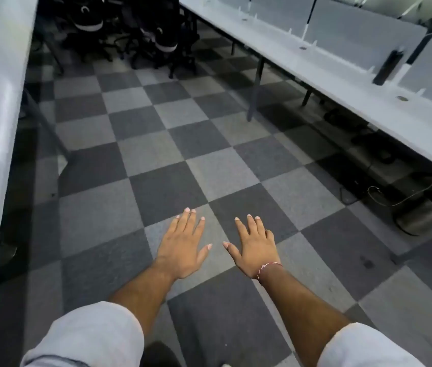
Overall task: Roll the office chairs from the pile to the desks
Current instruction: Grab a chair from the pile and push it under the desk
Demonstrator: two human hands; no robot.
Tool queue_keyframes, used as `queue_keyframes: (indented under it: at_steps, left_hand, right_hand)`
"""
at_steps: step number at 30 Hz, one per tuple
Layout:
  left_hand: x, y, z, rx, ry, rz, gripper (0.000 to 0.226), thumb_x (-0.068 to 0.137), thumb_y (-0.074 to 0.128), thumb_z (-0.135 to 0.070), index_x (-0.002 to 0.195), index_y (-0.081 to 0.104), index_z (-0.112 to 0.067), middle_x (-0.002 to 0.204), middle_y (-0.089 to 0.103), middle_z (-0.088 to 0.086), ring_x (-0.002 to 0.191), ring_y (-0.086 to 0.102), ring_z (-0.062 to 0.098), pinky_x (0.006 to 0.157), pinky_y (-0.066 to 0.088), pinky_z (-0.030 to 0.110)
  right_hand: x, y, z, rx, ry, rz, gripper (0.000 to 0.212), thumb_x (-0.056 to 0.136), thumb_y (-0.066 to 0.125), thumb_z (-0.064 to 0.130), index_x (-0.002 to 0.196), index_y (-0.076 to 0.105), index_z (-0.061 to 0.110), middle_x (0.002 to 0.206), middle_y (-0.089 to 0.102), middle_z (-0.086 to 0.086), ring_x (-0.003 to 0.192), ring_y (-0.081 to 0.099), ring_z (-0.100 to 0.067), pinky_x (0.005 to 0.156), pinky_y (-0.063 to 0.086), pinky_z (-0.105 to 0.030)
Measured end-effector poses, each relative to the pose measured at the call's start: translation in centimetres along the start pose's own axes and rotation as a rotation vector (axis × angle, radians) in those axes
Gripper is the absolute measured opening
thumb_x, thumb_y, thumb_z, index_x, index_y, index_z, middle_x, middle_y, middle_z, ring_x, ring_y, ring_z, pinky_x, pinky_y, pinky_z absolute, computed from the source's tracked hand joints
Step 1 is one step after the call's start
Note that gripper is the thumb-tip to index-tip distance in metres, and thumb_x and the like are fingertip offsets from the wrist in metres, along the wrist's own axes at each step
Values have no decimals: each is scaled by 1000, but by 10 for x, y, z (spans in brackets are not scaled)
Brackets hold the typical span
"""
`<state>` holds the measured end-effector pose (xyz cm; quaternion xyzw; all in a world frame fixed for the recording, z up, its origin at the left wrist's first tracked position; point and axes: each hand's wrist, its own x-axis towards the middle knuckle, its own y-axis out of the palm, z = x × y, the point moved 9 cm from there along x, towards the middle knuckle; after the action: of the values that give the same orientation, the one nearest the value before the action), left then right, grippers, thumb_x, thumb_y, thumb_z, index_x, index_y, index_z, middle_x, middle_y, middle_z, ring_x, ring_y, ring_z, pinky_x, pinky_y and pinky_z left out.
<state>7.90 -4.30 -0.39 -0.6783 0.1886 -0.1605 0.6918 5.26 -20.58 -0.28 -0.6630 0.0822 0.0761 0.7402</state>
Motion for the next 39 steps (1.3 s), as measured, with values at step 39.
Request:
queue_keyframes:
  at_steps: [39]
  left_hand:
    - [457,36,402,-124,-190,96,83,95,12,-62,155,31,-8,161,27,21,152,18,36,122,15,48]
  right_hand:
    - [623,-60,145,-64,-147,108,83,92,12,75,158,9,24,165,5,-11,152,-1,-31,120,13,-51]
